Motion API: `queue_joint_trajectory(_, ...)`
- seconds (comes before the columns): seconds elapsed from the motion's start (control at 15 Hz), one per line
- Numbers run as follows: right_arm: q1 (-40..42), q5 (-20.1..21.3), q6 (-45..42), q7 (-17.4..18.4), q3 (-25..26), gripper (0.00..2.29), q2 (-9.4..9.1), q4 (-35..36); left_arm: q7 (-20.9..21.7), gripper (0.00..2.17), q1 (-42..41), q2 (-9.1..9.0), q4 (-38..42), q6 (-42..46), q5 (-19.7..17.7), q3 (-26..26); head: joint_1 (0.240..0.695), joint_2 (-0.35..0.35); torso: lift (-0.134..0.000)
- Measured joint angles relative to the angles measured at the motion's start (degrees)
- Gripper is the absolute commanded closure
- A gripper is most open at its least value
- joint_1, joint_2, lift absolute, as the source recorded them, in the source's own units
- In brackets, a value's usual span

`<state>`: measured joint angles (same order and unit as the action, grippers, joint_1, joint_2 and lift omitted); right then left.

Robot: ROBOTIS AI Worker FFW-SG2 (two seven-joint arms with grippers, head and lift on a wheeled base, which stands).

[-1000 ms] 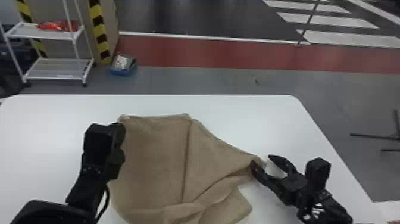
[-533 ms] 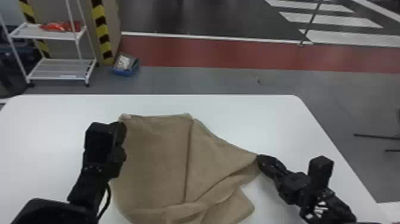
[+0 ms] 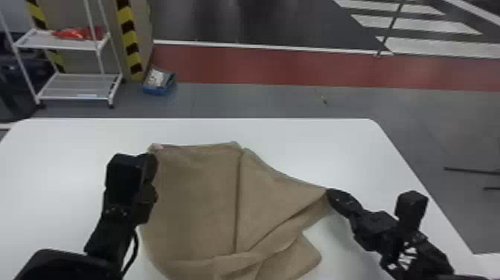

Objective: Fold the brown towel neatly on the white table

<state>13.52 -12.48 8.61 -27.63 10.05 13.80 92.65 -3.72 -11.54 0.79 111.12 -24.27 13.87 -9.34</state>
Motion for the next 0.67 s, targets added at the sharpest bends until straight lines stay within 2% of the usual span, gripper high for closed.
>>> queue_joint_trajectory(0.2, 0.04, -1.90, 2.78, -0.77, 2.73, 1.30, 0.00, 2.98, -0.07, 1.16, -1.05, 0.00, 2.36, -0.62, 0.02, 1.05, 0.695, -0.137, -0.119)
queue_joint_trajectory(0.47, -0.53, -2.25, 3.64, -0.79, 6.08, 1.30, 0.00, 3.41, -0.28, 1.16, -2.80, 0.00, 5.74, -0.63, 0.07, 2.66, 0.695, -0.153, -0.119)
queue_joint_trajectory(0.67, -0.93, -3.30, 5.75, -1.71, 10.52, 1.30, 0.52, 4.97, -1.77, 1.16, -4.14, 0.00, 10.34, -1.62, -0.29, 5.79, 0.695, -0.156, -0.119)
